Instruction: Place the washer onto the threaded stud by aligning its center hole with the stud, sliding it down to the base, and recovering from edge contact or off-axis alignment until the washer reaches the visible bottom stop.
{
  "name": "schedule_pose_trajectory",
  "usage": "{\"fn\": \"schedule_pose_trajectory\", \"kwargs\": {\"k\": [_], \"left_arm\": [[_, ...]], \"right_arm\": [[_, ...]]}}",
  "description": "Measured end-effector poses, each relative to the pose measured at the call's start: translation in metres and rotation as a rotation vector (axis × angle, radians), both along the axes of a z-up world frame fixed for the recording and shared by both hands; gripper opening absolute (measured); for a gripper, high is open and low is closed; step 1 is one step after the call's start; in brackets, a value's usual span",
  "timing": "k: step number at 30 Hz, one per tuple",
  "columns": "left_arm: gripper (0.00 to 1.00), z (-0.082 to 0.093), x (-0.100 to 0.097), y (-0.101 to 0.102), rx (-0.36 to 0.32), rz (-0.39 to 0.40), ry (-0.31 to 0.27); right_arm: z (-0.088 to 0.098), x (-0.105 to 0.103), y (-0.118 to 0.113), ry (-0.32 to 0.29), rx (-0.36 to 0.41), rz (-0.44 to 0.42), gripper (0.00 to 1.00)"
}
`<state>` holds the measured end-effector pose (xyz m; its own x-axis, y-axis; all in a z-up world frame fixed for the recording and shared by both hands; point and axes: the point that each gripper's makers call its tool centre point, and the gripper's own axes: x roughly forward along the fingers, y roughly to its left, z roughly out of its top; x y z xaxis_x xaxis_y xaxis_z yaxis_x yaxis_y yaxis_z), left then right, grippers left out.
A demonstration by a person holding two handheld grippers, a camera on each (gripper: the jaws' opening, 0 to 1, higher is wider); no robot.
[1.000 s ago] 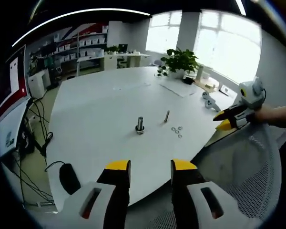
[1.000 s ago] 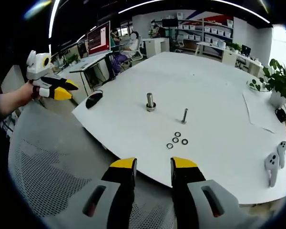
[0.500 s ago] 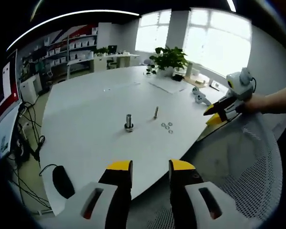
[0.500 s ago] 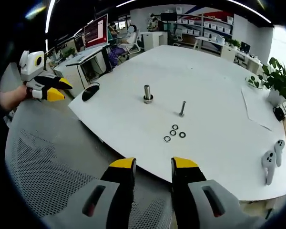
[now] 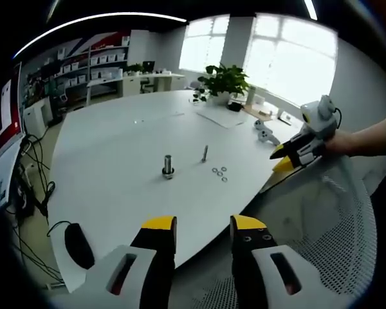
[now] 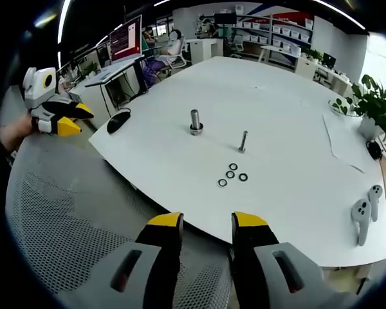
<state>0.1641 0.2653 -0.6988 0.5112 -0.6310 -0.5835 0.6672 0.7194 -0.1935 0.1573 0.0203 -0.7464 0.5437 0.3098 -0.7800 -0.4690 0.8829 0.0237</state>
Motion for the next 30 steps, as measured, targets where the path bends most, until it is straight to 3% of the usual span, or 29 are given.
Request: {"fn": "schedule_pose_trajectory", "kwargs": {"k": [4, 10, 17, 25, 30], "left_arm": [[0.32, -0.002, -0.001, -0.004, 0.020, -0.018, 0.000], [0.33, -0.006, -0.005, -0.002, 0.022, -0.027, 0.018], [0.31, -0.002, -0.001, 0.000, 0.020, -0.011, -0.005], [0.32, -0.005, -0.002, 0.002, 0.043, -0.016, -0.002], [0.32, -0.007, -0.001, 0.003, 0.045, -0.006, 0.010]], "right_arm": [[-0.006, -0.001, -0.004, 0.033, -0.005, -0.006, 0.33], [-0.006, -0.003, -0.003, 0.033, -0.011, -0.010, 0.33], [-0.005, -0.001, -0.003, 0.030, -0.008, -0.006, 0.34], [-0.010, -0.004, -0.003, 0.062, -0.004, -0.006, 0.35], [-0.013, -0.008, 0.003, 0.090, -0.036, 0.057, 0.37]]}}
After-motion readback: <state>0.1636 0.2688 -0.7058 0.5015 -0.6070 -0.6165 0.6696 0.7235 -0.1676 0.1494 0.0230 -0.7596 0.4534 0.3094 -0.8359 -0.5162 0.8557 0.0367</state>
